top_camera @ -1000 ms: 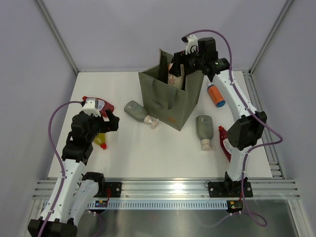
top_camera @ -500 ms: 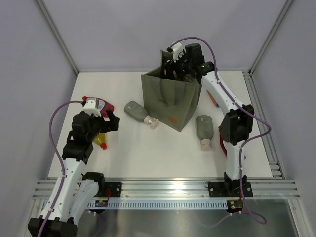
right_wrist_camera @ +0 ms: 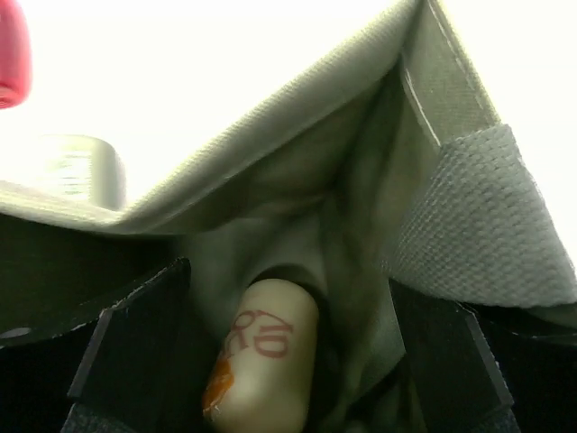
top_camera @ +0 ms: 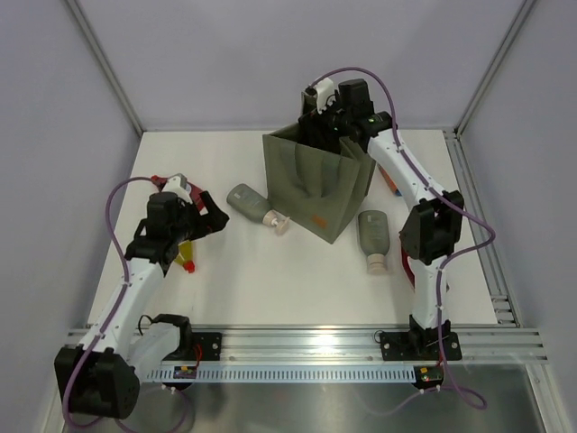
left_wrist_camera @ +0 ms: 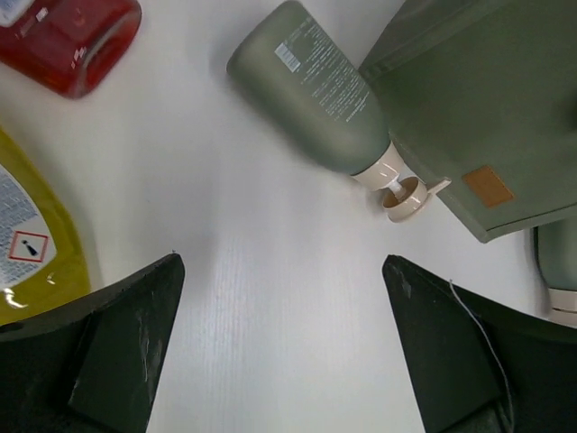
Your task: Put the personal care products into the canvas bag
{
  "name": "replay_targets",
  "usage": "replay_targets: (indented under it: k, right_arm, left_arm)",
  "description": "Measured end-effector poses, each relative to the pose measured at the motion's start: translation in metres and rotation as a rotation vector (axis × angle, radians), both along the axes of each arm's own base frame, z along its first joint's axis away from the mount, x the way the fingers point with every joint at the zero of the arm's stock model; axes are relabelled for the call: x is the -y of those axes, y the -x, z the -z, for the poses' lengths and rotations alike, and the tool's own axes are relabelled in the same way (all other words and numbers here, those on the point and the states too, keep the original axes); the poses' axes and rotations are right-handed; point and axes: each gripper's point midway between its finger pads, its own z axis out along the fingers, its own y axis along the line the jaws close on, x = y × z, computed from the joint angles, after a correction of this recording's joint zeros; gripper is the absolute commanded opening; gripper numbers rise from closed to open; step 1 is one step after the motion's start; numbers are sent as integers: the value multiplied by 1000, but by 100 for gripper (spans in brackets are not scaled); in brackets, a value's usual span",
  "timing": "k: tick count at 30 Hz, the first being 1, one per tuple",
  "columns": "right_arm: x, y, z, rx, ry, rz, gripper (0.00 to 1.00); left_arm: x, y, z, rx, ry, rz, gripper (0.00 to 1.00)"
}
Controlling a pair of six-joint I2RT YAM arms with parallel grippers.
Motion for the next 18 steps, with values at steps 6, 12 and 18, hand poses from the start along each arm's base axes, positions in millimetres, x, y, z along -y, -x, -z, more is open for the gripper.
replay_targets:
  k: [6, 12, 18]
  right_arm:
    - [5, 35, -39, -37, -62, -58, 99]
    - [48, 98, -148, 105, -182, -102, 99]
    - [108, 204, -173, 219, -261, -124, 100]
  left_arm:
    - [15, -11, 18, -150, 179, -103, 93]
    - [44, -19, 38, -301, 349, -242, 95]
    - [70, -54, 65, -511, 385, -403, 98]
